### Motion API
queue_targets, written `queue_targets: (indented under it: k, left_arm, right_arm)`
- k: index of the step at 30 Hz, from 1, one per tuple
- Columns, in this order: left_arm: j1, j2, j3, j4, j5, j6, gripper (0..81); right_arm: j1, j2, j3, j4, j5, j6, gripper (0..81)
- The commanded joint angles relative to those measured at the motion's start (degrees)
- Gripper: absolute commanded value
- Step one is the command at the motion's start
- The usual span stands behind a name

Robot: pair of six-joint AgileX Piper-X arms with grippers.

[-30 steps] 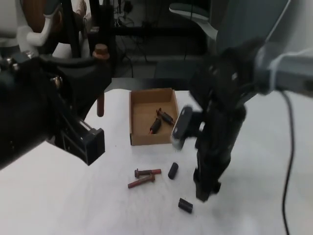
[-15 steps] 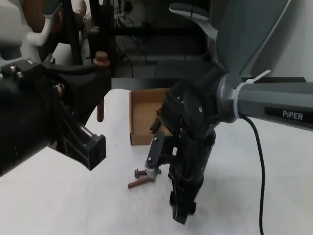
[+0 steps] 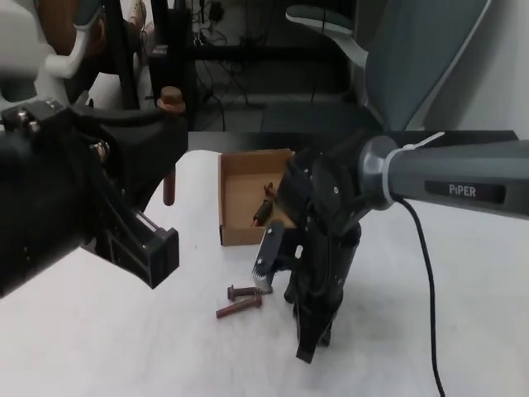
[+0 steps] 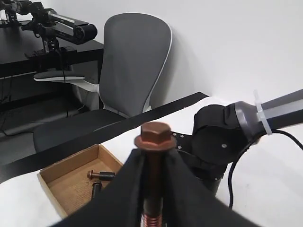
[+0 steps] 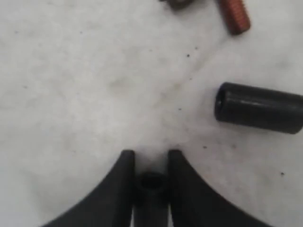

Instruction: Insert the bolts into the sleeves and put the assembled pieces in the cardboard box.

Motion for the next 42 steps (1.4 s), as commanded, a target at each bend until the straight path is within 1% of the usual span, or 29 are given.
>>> queue_targets:
  k: [1, 4, 5, 7, 9, 10, 15, 19, 21, 22, 24, 27, 30, 33, 35, 37, 39, 42]
  left_arm:
    - [0.12, -0.49, -0.07, -0.95, -0.19, 0.13, 1.8]
    - [0.12, -0.49, -0.07, -2.14, -0.19, 0.13, 1.8]
    - [0.12, -0.49, -0.07, -2.81, -0.51, 0.13, 1.8]
    - [0.12, -0.36, -0.07, -4.01, -3.51, 0.13, 1.8]
    - [0.12, -0.36, -0.07, -4.71, -6.80, 0.13, 1.8]
    - [0.12, -0.36, -0.07, -5.03, -7.84, 0.13, 1.8]
    - [0.12, -0.36, -0.07, -7.07, -8.33, 0.13, 1.8]
    - [0.12, -0.36, -0.07, -8.01, -9.42, -0.09, 1.8]
    - [0.12, -0.36, -0.07, -8.03, -9.42, -0.09, 1.8]
    - [0.12, -0.36, 0.10, -8.19, -9.42, -0.08, 1.8]
    - [0.12, -0.36, 0.76, -9.94, -9.42, -0.08, 1.8]
    - [0.12, -0.36, 3.60, -17.05, -9.42, -1.62, 1.8]
    - [0.12, -0.36, 6.25, -24.93, -9.14, -3.22, 1.8]
    - [0.12, 0.40, 8.79, -33.68, -9.14, -4.38, 1.8]
    - [0.12, 1.37, 10.67, -40.03, -8.24, -6.10, 1.8]
    - [0.12, 2.84, 12.16, -45.92, -5.95, -6.62, 1.8]
    - [0.12, 5.42, 13.05, -50.63, -2.85, -7.84, 1.8]
    - [0.12, 10.29, 13.16, -57.65, -2.31, -11.36, 1.8]
  right_arm:
    - [-1.40, 1.60, 0.65, 3.38, 0.15, -1.06, 0.8]
    - [-2.44, 1.26, 0.65, 5.33, -0.49, -1.06, 0.4]
    - [-2.61, 0.87, 0.65, 5.14, -1.78, -1.18, 0.4]
    - [-2.81, -1.04, 0.65, 3.24, -4.86, -0.89, 0.4]
    - [-2.89, -3.76, 0.65, 0.11, -6.26, 0.17, 0.4]
    - [-2.86, -5.41, 0.65, -1.67, -6.33, 1.00, 0.4]
    - [-3.08, -14.24, 1.17, -6.68, -6.32, 1.60, 0.4]
    - [-3.08, -21.45, 5.64, -12.92, -6.32, 1.60, 0.4]
    - [-3.08, -25.39, 10.20, -19.35, -7.10, 2.65, 0.4]
    - [-3.08, -27.40, 13.07, -23.87, -8.74, 4.42, 0.4]
    - [-3.08, -31.09, 19.61, -34.00, -11.60, 10.32, 0.4]
    - [-2.35, -35.83, 29.25, -50.16, -11.37, 16.82, 0.4]
    - [-1.05, -38.77, 35.46, -63.24, -10.97, 24.34, 0.4]
    - [1.82, -40.45, 38.11, -73.03, -8.89, 25.59, 0.4]
    - [4.02, -41.02, 38.34, -76.09, -8.49, 25.58, 0.4]
    - [6.10, -41.14, 38.30, -78.32, -7.01, 25.58, 0.4]
    - [8.39, -41.14, 38.30, -80.47, -3.98, 25.58, 0.4]
    - [11.17, -41.14, 38.40, -82.25, 1.49, 25.58, 0.4]
